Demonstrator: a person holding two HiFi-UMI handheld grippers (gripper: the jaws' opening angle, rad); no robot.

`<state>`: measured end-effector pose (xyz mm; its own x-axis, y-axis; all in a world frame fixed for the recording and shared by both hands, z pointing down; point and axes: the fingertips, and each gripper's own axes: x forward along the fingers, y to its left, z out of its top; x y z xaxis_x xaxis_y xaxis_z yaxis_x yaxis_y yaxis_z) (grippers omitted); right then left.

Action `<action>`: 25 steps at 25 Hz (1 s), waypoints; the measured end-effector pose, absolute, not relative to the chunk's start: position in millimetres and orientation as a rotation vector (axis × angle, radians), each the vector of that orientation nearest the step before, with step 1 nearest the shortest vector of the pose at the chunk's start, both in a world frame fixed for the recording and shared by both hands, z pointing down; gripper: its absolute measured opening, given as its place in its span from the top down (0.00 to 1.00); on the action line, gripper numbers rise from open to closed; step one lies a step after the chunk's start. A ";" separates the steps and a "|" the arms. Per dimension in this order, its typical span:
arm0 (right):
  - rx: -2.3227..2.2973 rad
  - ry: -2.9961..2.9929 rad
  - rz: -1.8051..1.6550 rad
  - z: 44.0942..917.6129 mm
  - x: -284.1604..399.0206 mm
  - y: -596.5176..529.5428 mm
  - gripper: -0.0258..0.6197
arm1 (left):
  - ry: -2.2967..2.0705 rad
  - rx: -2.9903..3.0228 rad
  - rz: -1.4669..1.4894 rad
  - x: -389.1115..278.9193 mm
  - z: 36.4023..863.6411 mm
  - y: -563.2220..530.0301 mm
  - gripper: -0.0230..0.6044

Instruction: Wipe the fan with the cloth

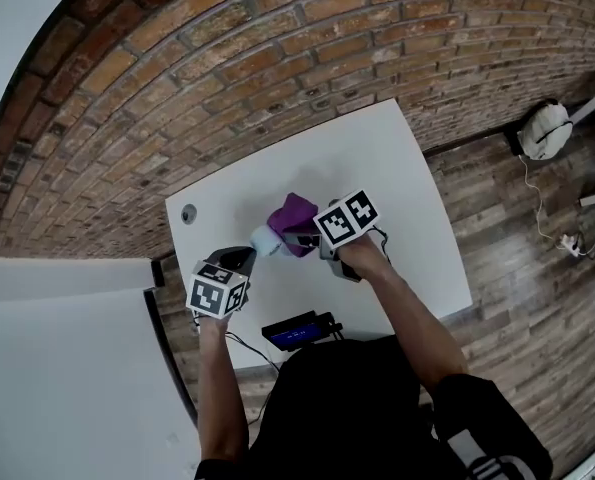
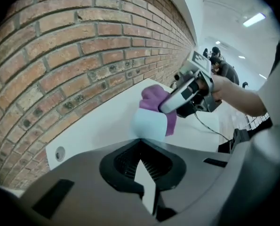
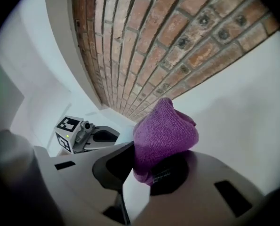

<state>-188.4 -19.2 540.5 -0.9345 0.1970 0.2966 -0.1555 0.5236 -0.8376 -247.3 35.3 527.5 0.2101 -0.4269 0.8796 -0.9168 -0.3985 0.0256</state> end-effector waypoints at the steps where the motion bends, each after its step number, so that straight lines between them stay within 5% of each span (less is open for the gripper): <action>1: 0.046 -2.413 1.404 544.3 -181.2 -23.5 0.84 | -1.268 1.929 1.108 -248.3 520.7 32.9 0.96; 9: 0.008 -2.693 1.288 463.7 -213.1 -32.5 0.84 | -1.247 2.015 1.246 -223.6 501.1 16.1 0.96; 21: 0.187 -2.408 1.452 581.6 -198.7 -24.5 0.84 | -1.192 2.000 1.312 -221.4 502.3 20.0 0.96; 25: 0.241 -2.511 1.601 547.9 -187.7 -57.1 0.84 | -1.197 2.007 1.293 -220.1 502.2 17.5 0.96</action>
<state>-187.7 -57.1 547.9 -0.9752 -0.0526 0.2149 -0.2170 0.4164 -0.8829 -220.1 17.5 502.2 0.1765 -0.4175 0.8914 -0.8568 -0.5110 -0.0697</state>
